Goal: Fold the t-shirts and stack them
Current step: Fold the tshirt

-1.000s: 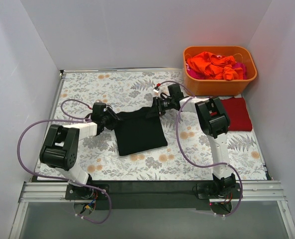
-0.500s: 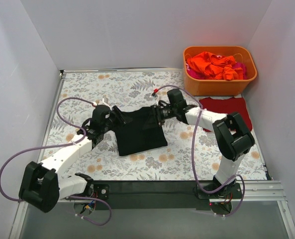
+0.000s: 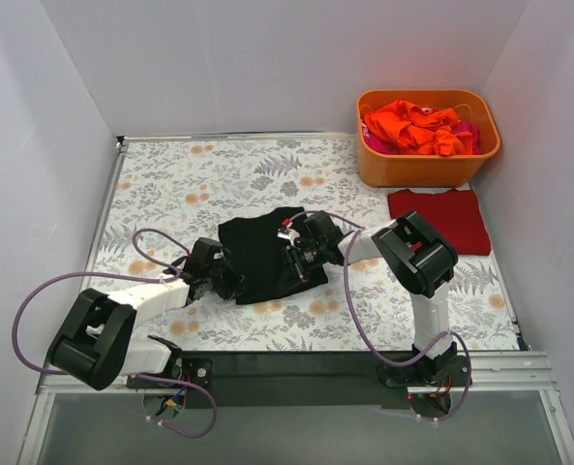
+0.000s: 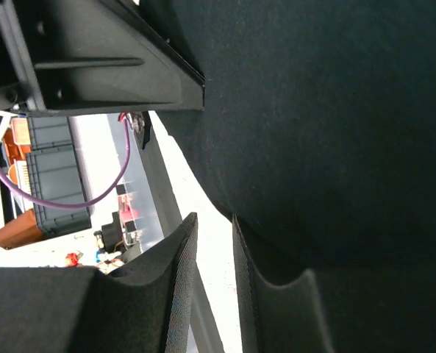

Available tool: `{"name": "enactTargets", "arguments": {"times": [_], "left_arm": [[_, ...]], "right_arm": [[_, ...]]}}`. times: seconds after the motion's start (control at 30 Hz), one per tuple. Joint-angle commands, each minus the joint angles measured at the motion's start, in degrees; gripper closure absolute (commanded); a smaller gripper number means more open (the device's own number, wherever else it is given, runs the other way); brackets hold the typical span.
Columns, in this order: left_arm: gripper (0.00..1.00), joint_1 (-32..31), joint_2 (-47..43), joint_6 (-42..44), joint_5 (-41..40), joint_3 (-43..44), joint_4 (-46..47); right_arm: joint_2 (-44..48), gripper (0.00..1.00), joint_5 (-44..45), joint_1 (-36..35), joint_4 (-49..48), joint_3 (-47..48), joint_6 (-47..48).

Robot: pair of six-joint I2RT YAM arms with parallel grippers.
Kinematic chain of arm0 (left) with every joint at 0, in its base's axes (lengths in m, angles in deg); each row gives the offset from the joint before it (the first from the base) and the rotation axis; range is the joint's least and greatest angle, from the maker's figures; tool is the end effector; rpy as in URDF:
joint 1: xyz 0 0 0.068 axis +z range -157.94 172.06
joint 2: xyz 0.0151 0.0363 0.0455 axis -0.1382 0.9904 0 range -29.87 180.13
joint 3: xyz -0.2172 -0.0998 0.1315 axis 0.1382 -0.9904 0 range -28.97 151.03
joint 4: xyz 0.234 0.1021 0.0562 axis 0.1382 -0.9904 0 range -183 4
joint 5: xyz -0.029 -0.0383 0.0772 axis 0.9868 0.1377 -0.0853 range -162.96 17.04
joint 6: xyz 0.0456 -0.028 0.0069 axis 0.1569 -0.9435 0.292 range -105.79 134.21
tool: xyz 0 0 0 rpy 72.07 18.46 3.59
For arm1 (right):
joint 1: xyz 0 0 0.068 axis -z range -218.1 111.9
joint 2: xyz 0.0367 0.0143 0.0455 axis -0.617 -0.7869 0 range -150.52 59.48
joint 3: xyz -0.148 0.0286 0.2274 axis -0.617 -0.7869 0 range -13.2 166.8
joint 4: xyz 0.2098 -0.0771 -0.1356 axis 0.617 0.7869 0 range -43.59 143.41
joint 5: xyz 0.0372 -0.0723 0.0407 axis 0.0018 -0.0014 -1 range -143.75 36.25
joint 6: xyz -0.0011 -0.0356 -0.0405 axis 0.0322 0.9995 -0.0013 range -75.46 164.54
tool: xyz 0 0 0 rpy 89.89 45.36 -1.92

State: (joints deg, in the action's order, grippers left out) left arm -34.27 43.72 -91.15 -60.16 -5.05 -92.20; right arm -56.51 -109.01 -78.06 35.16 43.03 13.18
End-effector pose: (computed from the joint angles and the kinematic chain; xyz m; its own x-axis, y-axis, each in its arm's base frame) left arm 0.1853 -0.1006 0.1289 -0.3278 -0.8869 0.3255 -0.8595 0.1369 -0.4925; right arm 0.2675 0.2621 0.0988 -0.8978 -0.3656 -0.2454 -0.3701 0.3246 0.8704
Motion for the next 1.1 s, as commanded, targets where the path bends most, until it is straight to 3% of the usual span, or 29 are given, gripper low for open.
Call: {"name": "enactTargets", "arguments": {"times": [0.0, 0.23, 0.53, 0.8, 0.93, 1.07], "left_arm": [[0.97, 2.6, 3.3, -1.2, 3.7, -3.7, -0.6], [0.98, 4.7, -1.9, 0.7, 1.4, -3.6, -3.3], [0.98, 6.8, -1.4, 2.6, 0.0, -2.4, -5.1], [0.96, 14.8, 1.6, 11.6, -0.1, 3.5, -8.2], [0.9, 14.8, 4.3, 17.5, -2.6, 11.5, -12.1], [0.72, 12.4, -0.2, 22.6, -7.7, 19.6, -15.8]], "right_arm": [[-0.3, 0.72, 3.9, 2.4, -1.5, -2.8, 0.3], [10.1, 0.71, 0.4, 7.9, -1.1, -6.8, 3.6], [1.6, 0.72, -0.6, 16.2, 0.0, -13.6, 3.2], [11.8, 0.72, 1.6, 16.2, 0.9, -15.4, 4.0], [20.4, 0.71, 5.7, 16.1, 7.8, -15.0, 7.8], [26.5, 0.68, 18.9, 16.4, 21.8, -9.4, 15.3]]}}
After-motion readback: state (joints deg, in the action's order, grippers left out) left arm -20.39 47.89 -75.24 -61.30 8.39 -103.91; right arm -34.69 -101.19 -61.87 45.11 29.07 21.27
